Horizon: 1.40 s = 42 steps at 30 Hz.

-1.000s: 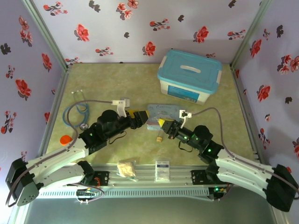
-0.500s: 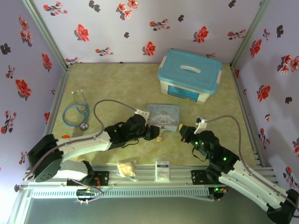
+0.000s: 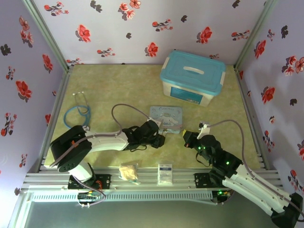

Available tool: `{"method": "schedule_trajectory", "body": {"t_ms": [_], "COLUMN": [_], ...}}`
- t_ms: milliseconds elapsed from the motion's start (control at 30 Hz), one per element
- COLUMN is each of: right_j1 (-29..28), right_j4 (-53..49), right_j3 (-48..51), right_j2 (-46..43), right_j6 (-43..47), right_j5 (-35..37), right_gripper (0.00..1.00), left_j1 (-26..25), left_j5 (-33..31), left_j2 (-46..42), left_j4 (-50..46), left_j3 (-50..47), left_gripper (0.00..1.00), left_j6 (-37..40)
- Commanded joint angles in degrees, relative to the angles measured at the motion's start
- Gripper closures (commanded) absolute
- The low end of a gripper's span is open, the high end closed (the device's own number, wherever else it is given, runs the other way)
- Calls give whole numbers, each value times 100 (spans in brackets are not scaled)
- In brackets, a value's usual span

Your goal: Unlock a padlock with a key

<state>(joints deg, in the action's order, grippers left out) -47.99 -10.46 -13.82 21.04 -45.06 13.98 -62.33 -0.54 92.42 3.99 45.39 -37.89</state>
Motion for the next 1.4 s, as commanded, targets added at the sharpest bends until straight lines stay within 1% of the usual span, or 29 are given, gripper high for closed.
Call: {"method": "schedule_trajectory", "body": {"t_ms": [0, 367, 667, 800, 900, 1033, 1300, 1367], "right_j1": [22, 24, 19, 22, 19, 26, 18, 18], "right_j4": [59, 166, 184, 238, 332, 369, 494, 562], "right_j3": [94, 186, 231, 272, 331, 363, 425, 459], "right_j2": [-68, -56, -56, -47, -24, 38, 136, 167], "right_j6": [-86, -152, -196, -225, -283, -352, -398, -440], "right_j5": [46, 76, 71, 71, 83, 62, 34, 25], "right_gripper": [100, 100, 100, 100, 100, 100, 100, 100], "left_j1": [-43, -43, -52, -50, -50, -52, -69, -69], "left_j5": [119, 109, 106, 120, 215, 236, 226, 221], "left_j2": [214, 651, 839, 850, 938, 971, 738, 707], "left_j4": [194, 269, 322, 512, 693, 818, 1020, 1195], "left_j3": [161, 281, 314, 261, 291, 305, 116, 51], "left_gripper": [64, 60, 60, 61, 63, 69, 75, 78], "left_j6": [133, 199, 159, 92, -13, -135, -360, -509]}}
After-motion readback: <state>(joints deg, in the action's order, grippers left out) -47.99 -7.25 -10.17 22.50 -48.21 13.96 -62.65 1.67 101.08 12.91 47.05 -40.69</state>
